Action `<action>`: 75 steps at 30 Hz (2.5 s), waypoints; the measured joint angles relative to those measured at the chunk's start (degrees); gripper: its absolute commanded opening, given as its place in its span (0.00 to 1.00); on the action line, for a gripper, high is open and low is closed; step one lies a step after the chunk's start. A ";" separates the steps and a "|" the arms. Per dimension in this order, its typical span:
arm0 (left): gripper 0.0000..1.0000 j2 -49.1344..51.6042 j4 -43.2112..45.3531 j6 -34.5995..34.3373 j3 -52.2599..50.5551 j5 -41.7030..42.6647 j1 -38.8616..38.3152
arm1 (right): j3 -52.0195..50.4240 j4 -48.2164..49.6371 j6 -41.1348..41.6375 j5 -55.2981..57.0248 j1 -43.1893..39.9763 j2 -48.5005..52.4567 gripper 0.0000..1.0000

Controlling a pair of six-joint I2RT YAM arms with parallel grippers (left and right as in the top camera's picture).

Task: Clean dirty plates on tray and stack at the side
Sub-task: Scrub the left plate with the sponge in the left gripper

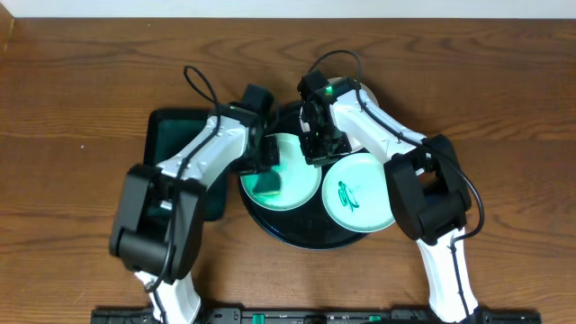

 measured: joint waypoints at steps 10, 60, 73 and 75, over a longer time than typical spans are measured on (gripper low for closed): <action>0.07 1.97 -0.22 3.43 1.44 3.48 -0.02 | 0.00 0.00 0.00 0.00 0.00 0.00 0.01; 0.07 2.71 -0.85 11.04 2.01 5.18 1.92 | 0.00 1.16 0.00 -3.04 1.07 0.22 0.01; 0.07 3.76 5.64 12.39 1.57 15.28 -1.11 | 0.02 0.26 0.04 -2.86 0.57 0.22 0.01; 0.07 3.76 4.92 11.26 1.60 14.88 -0.50 | 0.02 0.26 0.04 -2.82 0.57 0.22 0.01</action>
